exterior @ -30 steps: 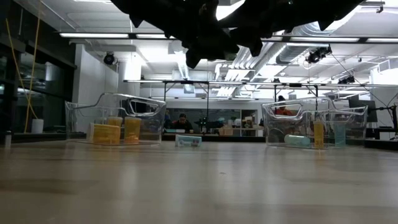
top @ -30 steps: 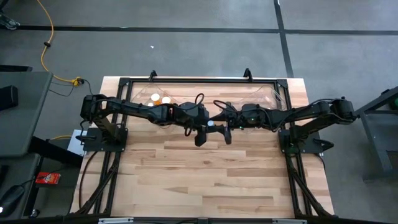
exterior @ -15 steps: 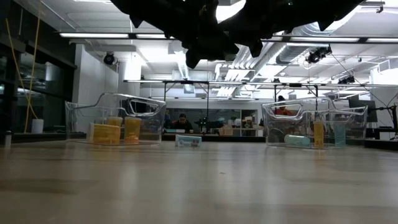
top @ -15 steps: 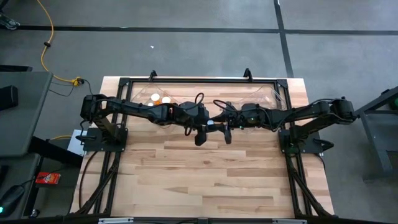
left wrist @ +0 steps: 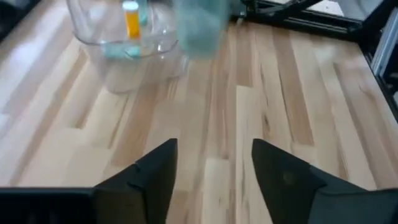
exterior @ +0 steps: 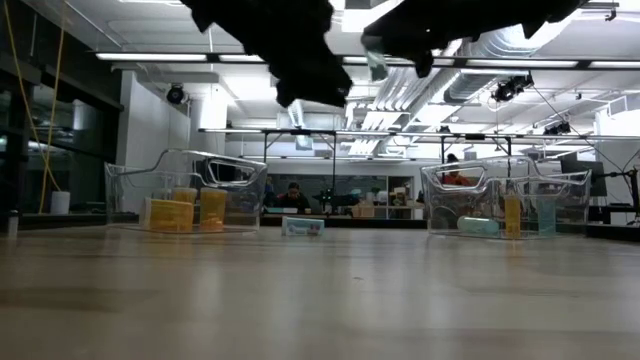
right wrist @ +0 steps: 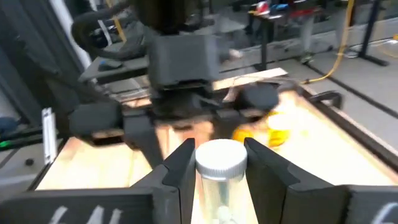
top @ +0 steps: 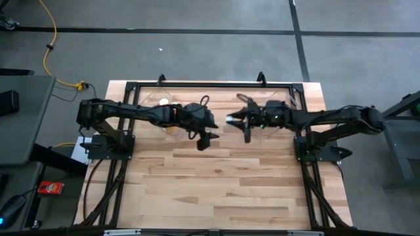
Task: Pick and place medicine bottles into bin by pill shape (circle, oval)
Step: Put the green tablet bottle into the right transparent bin
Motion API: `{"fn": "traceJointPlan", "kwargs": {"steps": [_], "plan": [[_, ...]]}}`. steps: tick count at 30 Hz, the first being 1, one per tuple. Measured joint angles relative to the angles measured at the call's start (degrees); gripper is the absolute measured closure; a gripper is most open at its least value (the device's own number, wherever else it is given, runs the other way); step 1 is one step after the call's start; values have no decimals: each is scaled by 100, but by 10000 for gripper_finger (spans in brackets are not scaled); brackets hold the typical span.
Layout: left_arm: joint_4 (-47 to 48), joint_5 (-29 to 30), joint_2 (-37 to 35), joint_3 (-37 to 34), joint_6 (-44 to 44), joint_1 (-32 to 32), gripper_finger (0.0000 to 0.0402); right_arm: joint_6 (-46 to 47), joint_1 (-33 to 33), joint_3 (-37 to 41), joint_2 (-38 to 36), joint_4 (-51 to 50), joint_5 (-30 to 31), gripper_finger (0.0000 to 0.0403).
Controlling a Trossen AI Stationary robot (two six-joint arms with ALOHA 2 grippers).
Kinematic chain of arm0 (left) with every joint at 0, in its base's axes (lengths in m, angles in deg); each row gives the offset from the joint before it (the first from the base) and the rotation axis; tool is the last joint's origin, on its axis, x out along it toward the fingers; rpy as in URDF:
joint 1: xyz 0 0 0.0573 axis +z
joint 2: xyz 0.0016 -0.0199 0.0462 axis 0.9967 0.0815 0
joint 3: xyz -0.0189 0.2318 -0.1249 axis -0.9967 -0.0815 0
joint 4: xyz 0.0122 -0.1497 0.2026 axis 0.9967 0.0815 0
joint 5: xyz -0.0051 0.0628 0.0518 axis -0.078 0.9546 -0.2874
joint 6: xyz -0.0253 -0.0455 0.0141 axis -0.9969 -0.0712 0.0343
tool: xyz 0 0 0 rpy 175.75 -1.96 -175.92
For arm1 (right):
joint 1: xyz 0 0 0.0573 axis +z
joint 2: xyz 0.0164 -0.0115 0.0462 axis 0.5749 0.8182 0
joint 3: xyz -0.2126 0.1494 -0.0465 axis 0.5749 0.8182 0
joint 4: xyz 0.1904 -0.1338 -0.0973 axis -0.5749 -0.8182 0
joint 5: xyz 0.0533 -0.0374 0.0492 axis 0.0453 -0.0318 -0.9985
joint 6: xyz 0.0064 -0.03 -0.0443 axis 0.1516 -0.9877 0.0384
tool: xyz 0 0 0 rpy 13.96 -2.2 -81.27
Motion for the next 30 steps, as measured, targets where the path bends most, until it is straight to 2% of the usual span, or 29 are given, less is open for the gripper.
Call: {"fn": "traceJointPlan", "kwargs": {"steps": [4, 8, 11, 13, 18, 21, 25, 30], "plan": [[829, -12, -566, 4, 107, 70, 188, -40, -263, -4, -625, -601, 17, 302], [1081, 15, -1214, -15, 57, 80, 188, -242, -391, -4, -1247, -1256, 378, 302], [549, 207, -1794, -248, 52, 51, 190, -330, -436, -4, -1674, -1603, 680, 302], [-123, 400, -2207, -624, -49, 21, 190, -344, -456, -4, -1930, -1777, 804, 302], [-1980, 730, -3289, -1935, -321, 21, 190, -260, -456, 2, -2322, -2110, 938, 302], [-2764, 782, -3883, -2718, -524, 29, 190, -179, -454, 2, -2391, -2210, 935, 302], [-3026, 898, -4460, -3337, -854, 25, 190, -188, -454, 4, -2323, -2248, 896, 302], [-2959, 1040, -4749, -3478, -1054, 28, 190, -236, -455, 9, -2276, -2137, 896, 302]]}}
